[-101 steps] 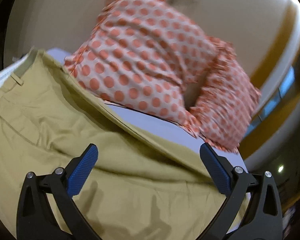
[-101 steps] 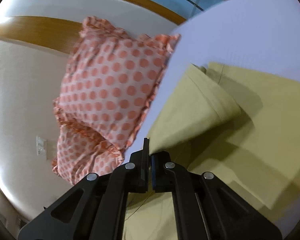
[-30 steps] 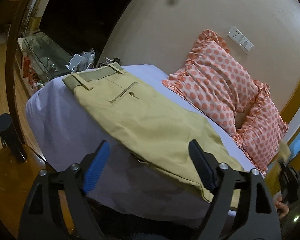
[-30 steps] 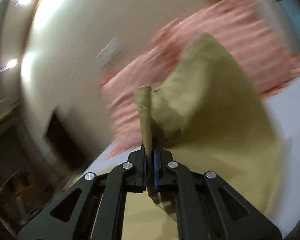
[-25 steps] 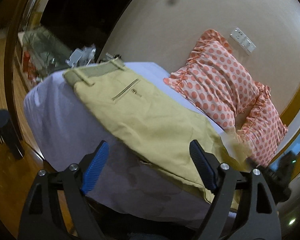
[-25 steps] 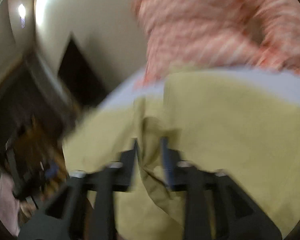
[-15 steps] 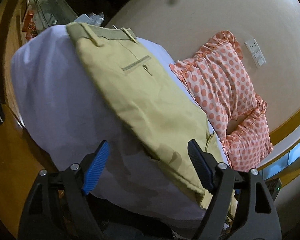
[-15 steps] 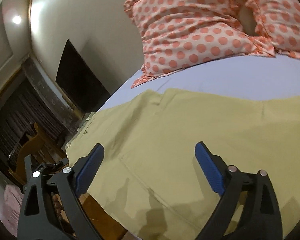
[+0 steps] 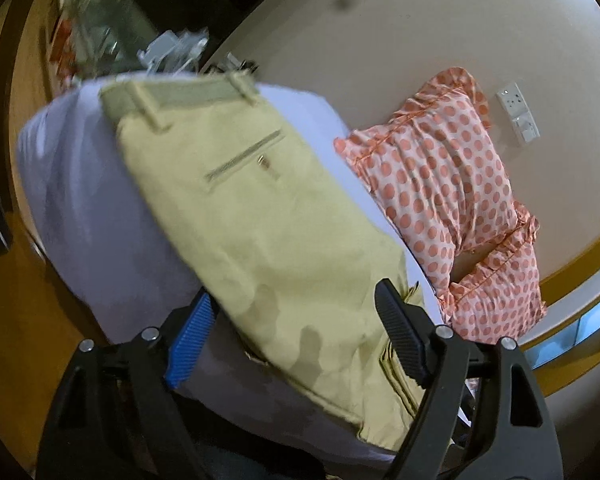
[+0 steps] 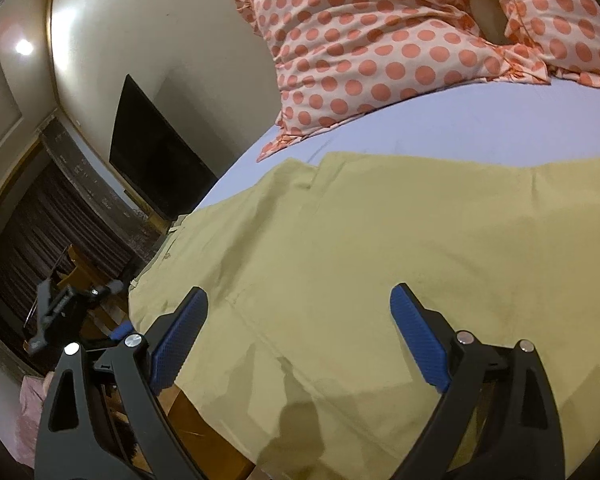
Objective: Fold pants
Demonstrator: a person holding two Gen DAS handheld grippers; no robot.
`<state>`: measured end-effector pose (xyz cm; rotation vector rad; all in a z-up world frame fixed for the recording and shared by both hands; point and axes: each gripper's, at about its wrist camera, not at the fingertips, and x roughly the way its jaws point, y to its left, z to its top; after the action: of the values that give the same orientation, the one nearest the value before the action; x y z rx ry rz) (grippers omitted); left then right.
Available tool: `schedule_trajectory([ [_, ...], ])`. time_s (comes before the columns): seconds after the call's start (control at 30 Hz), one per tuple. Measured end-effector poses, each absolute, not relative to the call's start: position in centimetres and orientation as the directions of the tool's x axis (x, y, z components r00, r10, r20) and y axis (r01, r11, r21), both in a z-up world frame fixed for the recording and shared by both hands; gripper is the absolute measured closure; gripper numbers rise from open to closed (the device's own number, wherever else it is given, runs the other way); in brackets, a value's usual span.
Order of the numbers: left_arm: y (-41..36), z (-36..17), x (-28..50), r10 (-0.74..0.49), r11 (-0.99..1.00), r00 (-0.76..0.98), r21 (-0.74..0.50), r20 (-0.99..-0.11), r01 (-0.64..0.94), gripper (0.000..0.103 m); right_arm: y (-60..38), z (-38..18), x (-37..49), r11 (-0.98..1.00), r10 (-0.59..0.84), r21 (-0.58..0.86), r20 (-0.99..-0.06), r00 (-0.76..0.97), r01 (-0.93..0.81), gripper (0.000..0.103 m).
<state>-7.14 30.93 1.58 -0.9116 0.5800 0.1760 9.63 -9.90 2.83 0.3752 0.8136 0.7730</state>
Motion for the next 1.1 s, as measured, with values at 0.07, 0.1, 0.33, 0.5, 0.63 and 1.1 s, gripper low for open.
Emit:
schedule_trajectory([
  [0.07,31.7,1.4,-6.2,-0.073,0.617,0.816,-0.669,-0.574,-0.414,0.023,-9.9,2.7,9.7,0.671,0.741,0.577,-0.507,0.440,-0.465,0.008],
  [0.1,32.6,0.7,-5.7,-0.073,0.592,0.804,-0.674,-0.590,-0.442,0.024,-9.9,2.7,9.7,0.669,0.743,0.578,-0.506,0.439,-0.467,0.008],
  [0.33,37.8,-0.6,-4.5,-0.090,0.465,0.844,-0.771,-0.529,-0.434,0.028,-10.3,2.8,9.6,0.666,0.746,0.582,-0.493,0.448,-0.468,0.008],
  [0.5,40.4,-1.3,-3.3,-0.052,0.454,0.809,-0.735,-0.586,-0.503,0.093,-10.6,2.8,9.7,0.657,0.753,0.589,-0.484,0.446,-0.470,0.008],
  [0.63,39.7,0.3,-2.4,-0.011,0.568,0.759,-0.629,-0.651,-0.531,0.099,-11.4,3.1,9.5,0.657,0.752,0.587,-0.474,0.458,-0.473,0.008],
  [1.1,40.5,2.9,-4.4,0.163,0.599,0.647,-0.446,-0.745,-0.665,0.066,-15.2,3.9,9.9,0.649,0.750,0.614,-0.417,0.514,-0.449,0.008],
])
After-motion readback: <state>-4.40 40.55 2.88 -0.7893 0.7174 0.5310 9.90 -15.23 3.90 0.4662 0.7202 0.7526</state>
